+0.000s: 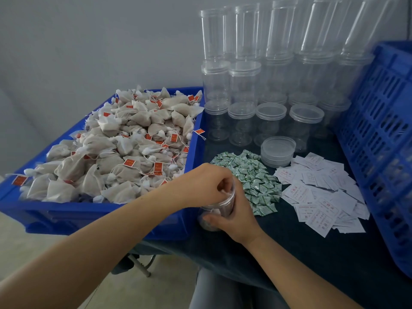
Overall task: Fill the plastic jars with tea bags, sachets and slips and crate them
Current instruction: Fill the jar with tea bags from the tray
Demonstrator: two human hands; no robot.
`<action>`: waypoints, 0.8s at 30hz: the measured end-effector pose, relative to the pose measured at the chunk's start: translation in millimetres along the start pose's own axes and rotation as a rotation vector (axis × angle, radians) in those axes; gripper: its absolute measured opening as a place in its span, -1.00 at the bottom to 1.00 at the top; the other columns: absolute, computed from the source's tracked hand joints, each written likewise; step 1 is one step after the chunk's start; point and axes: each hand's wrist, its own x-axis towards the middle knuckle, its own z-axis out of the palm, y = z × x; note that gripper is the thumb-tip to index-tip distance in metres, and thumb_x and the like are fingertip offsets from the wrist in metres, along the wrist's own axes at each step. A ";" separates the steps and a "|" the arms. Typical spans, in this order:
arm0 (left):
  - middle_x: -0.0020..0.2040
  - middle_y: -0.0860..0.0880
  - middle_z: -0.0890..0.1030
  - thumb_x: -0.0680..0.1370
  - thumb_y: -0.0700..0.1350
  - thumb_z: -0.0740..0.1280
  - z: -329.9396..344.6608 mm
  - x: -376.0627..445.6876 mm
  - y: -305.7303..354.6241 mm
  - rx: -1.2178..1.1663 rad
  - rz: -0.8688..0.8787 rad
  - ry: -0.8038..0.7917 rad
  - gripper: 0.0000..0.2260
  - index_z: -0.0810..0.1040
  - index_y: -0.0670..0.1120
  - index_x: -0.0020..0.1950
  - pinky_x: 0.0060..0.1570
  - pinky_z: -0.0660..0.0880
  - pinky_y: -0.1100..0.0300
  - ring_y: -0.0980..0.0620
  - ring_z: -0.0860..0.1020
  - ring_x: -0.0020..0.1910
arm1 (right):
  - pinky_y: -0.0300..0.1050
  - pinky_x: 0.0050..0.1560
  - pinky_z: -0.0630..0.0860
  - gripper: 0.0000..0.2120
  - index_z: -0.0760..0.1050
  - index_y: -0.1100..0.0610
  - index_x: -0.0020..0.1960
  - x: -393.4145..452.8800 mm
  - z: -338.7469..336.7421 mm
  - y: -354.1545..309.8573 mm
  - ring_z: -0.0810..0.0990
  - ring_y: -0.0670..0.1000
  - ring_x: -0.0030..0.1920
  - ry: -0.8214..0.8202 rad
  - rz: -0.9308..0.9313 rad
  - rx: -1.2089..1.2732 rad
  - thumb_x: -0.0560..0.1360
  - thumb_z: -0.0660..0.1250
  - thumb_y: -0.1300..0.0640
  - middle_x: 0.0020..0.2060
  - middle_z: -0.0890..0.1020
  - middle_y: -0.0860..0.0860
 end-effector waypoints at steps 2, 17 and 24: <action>-0.21 0.16 0.52 0.49 -0.20 0.31 -1.3 2.9 -0.2 -0.002 -0.018 -0.055 -0.91 0.53 -0.01 -0.09 -0.25 0.38 0.52 0.18 0.50 -0.19 | -0.33 0.15 0.50 -0.16 0.28 -0.52 0.30 -0.1 0.0 -0.5 0.55 -0.20 0.26 0.001 0.000 -0.006 0.19 0.61 -0.05 0.22 0.53 -0.37; -0.01 -0.09 0.62 0.53 -0.18 0.33 -8.4 28.3 6.4 0.195 0.005 -0.598 -0.84 0.62 -0.15 0.07 0.01 0.49 0.11 -0.03 0.56 -0.03 | -0.37 0.18 0.46 -0.13 0.26 -0.42 0.36 -0.7 -0.1 -3.7 0.52 -0.21 0.29 0.001 0.020 -0.051 0.18 0.61 -0.04 0.24 0.50 -0.38; -0.09 -0.02 0.53 0.51 -0.20 0.35 24.6 33.0 22.4 0.638 -0.192 -0.510 -0.70 0.42 -0.16 0.22 -0.36 0.44 0.45 0.11 0.51 -0.23 | -0.32 0.18 0.49 -0.10 0.24 -0.27 0.40 -1.7 -1.2 -5.0 0.53 -0.18 0.28 -0.013 0.050 -0.043 0.18 0.61 -0.07 0.22 0.50 -0.38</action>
